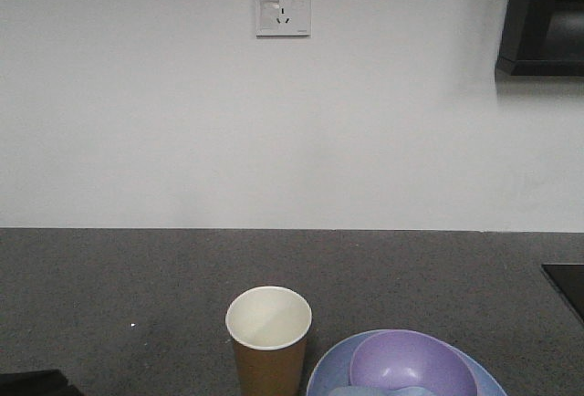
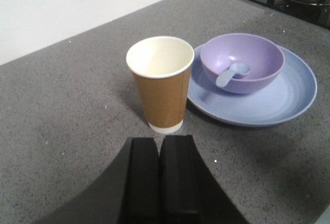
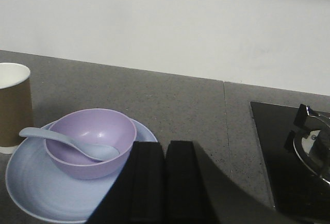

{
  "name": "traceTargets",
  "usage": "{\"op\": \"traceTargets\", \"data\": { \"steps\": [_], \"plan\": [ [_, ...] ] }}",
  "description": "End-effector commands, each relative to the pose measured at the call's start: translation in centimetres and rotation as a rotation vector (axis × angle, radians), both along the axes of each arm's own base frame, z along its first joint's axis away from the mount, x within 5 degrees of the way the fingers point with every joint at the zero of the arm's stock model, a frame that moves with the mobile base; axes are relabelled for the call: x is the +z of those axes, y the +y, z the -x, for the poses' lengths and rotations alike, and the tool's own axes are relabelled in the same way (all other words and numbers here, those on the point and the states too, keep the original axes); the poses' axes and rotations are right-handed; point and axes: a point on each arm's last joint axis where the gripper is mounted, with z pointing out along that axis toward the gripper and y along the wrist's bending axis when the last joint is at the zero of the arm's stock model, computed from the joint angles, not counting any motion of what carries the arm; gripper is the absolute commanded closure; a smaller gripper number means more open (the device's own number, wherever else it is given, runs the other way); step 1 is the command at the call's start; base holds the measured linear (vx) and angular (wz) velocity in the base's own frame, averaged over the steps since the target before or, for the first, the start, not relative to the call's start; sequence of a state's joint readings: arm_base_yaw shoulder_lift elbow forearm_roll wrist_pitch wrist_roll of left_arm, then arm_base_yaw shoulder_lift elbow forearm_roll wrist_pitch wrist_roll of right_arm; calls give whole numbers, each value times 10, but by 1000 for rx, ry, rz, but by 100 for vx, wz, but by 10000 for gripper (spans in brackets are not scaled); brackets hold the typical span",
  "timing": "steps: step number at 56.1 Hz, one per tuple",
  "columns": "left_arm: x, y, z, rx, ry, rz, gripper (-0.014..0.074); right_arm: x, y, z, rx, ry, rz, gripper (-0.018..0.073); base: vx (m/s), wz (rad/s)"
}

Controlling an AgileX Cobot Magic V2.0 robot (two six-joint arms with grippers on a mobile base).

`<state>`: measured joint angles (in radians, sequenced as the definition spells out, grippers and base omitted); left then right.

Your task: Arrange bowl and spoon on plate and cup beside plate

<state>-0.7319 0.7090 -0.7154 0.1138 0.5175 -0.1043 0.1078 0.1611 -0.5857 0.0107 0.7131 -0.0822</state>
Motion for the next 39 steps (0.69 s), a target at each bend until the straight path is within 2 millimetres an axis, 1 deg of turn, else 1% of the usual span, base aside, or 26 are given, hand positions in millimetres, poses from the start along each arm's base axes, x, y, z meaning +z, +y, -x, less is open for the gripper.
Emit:
{"op": "traceTargets", "data": {
  "steps": [1,20,26,30,34,38,39],
  "plan": [
    [13,-2,-1,-7,-73,78,603,13,0,-1,-2,-83,-4,571,0,0],
    [11,-2,-1,-7,-68,74,603,13,0,-1,-1,-79,0,571,0,0],
    [8,3,1,-12,-175,76,603,13,0,-1,-1,-79,0,571,0,0],
    [-2,13,3,28,-253,120,603,13,0,-1,-1,-79,0,571,0,0],
    [-19,27,6,112,-318,194,603,13,0,-1,-1,-79,0,571,0,1],
    [-40,45,12,233,-363,284,603,13,0,-1,-1,-79,0,571,0,0],
    [-50,51,13,283,-375,304,603,13,0,-1,-1,-79,0,571,0,0]
  ]
}}
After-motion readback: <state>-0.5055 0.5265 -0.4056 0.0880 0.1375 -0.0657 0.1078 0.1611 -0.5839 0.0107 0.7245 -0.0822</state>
